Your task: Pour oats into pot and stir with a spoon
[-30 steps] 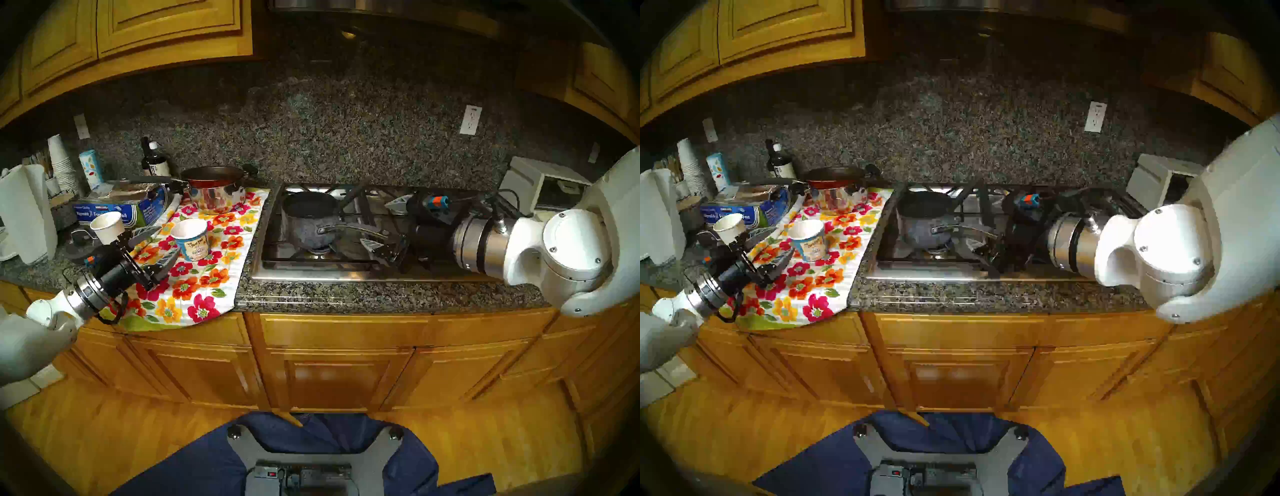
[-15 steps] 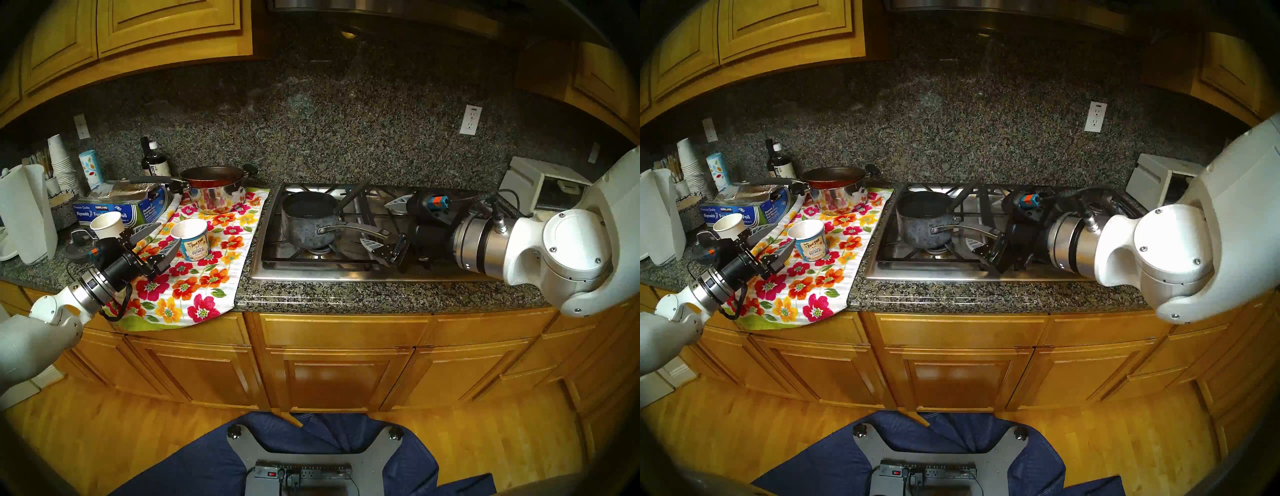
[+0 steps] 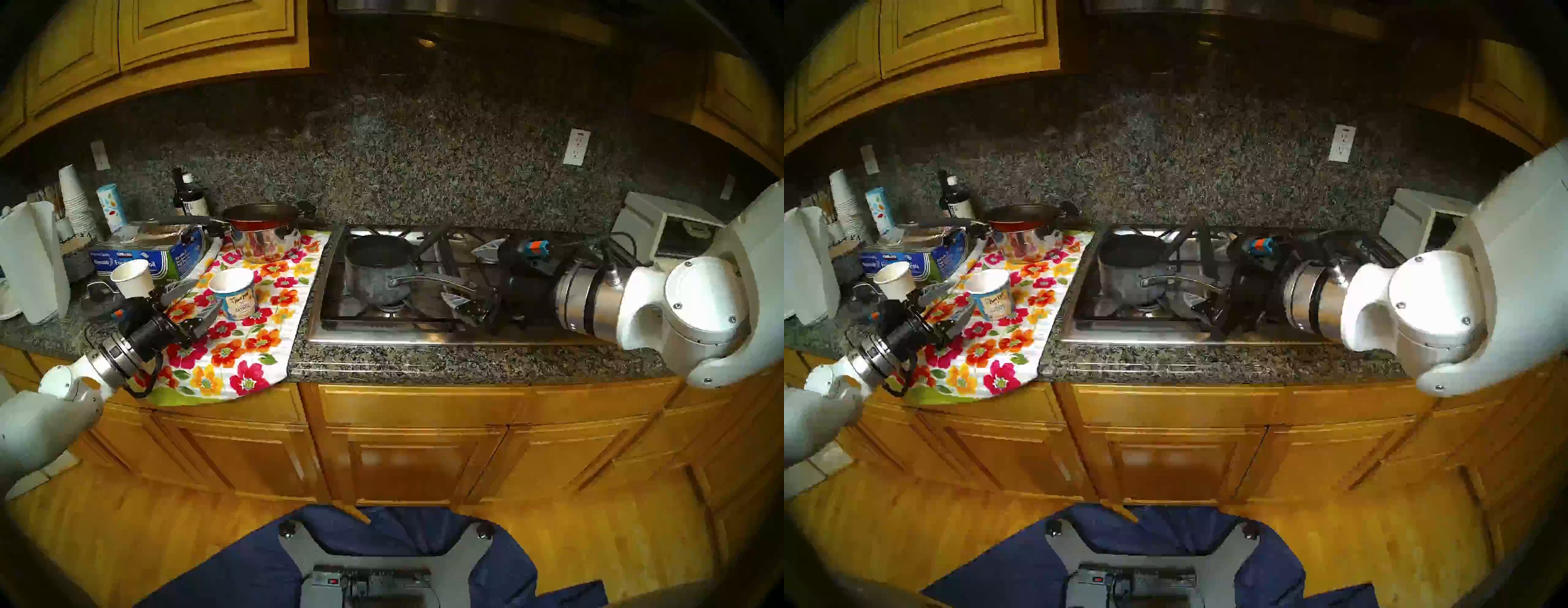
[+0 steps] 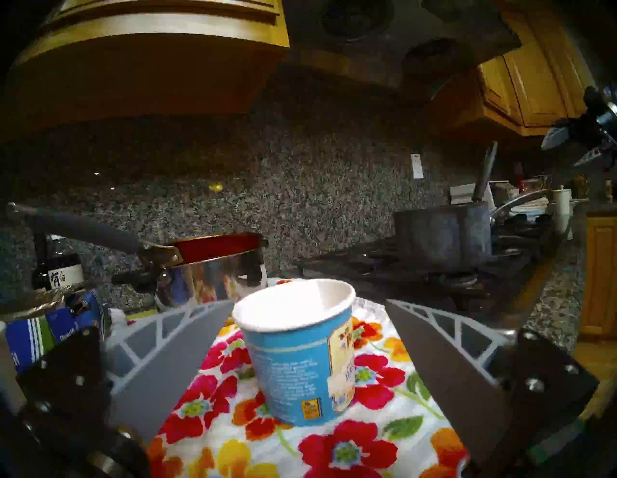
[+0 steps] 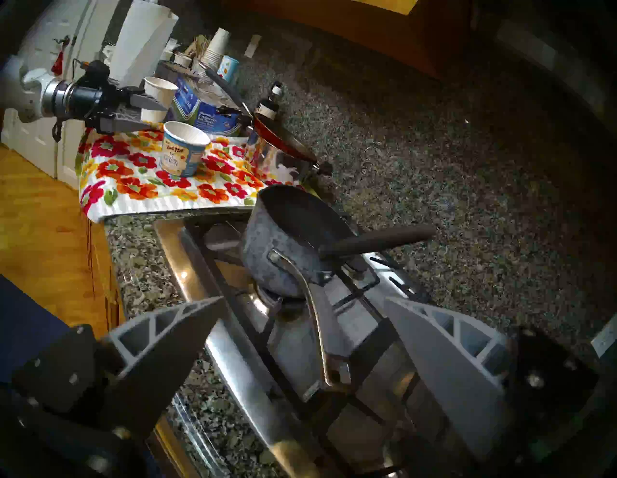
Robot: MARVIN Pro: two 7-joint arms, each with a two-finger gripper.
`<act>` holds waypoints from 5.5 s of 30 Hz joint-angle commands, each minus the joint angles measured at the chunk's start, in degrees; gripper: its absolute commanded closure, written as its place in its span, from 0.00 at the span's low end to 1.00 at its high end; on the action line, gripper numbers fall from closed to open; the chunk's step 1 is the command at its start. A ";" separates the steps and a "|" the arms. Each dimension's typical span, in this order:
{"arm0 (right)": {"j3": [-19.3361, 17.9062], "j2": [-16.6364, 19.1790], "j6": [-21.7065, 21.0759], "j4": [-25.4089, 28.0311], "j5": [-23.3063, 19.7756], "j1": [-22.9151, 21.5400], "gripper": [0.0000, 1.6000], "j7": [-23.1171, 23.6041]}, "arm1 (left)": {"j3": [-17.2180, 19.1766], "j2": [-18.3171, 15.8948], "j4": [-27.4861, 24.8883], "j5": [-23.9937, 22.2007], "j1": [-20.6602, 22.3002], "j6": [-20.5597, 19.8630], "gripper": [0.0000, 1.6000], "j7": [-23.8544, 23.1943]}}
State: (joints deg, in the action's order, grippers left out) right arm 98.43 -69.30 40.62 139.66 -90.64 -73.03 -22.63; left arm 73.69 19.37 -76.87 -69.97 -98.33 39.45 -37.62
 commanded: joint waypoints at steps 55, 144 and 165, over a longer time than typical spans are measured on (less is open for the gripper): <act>-0.10 -0.01 0.15 -0.46 -0.02 -0.86 0.00 -0.18 | -1.60 10.73 7.47 3.86 14.97 -7.15 0.00 -4.28; -0.10 -0.02 0.16 -0.46 -0.02 -0.86 0.00 -0.18 | -1.28 16.67 14.93 9.33 22.80 -8.21 0.56 -11.61; -0.12 -0.01 0.16 -0.48 -0.02 -0.80 0.00 -0.19 | 1.60 14.97 9.20 6.98 24.79 -10.94 0.57 -12.75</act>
State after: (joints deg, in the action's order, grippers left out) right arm 98.44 -69.31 40.61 139.67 -90.64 -72.97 -22.62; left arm 73.06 35.48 -64.36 -61.01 -76.57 29.90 -50.73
